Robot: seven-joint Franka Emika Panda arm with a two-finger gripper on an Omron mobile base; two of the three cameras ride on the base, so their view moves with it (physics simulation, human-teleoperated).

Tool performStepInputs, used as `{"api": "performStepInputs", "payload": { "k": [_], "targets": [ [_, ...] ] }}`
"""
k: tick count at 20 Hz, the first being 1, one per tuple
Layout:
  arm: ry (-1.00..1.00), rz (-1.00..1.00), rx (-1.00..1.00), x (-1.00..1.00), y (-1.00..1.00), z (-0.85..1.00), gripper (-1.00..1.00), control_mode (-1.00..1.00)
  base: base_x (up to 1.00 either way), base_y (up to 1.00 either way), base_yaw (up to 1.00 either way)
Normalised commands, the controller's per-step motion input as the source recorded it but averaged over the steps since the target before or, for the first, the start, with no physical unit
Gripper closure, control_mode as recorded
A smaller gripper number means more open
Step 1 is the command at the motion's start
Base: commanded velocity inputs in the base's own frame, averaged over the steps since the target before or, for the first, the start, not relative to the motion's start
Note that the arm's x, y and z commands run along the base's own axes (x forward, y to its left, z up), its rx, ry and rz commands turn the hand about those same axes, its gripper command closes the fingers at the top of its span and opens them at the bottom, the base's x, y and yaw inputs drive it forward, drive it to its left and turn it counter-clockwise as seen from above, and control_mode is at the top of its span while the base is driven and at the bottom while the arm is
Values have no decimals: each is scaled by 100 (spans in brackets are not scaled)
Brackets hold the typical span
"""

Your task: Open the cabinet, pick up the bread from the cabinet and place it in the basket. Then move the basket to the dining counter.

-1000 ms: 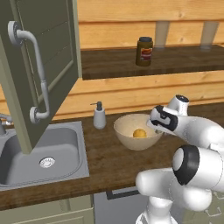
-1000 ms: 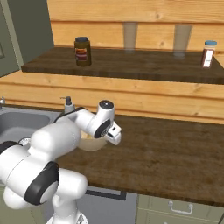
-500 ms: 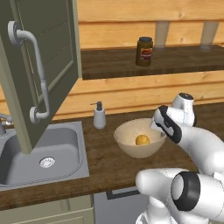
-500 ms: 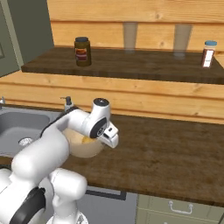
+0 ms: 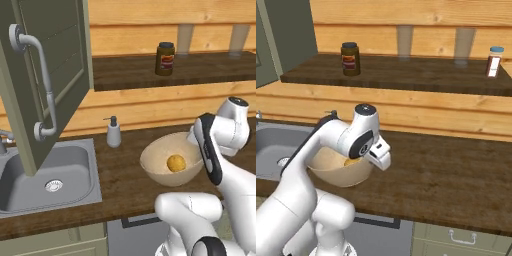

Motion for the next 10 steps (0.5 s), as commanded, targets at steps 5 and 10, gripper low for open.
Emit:
{"api": "performStepInputs", "payload": {
  "k": [5,10],
  "targets": [
    [0,-9,12,-57,-27,55,100,-100,0,0,0],
    [0,-12,21,-53,-8,50,100,-100,0,0,0]
  ]
}}
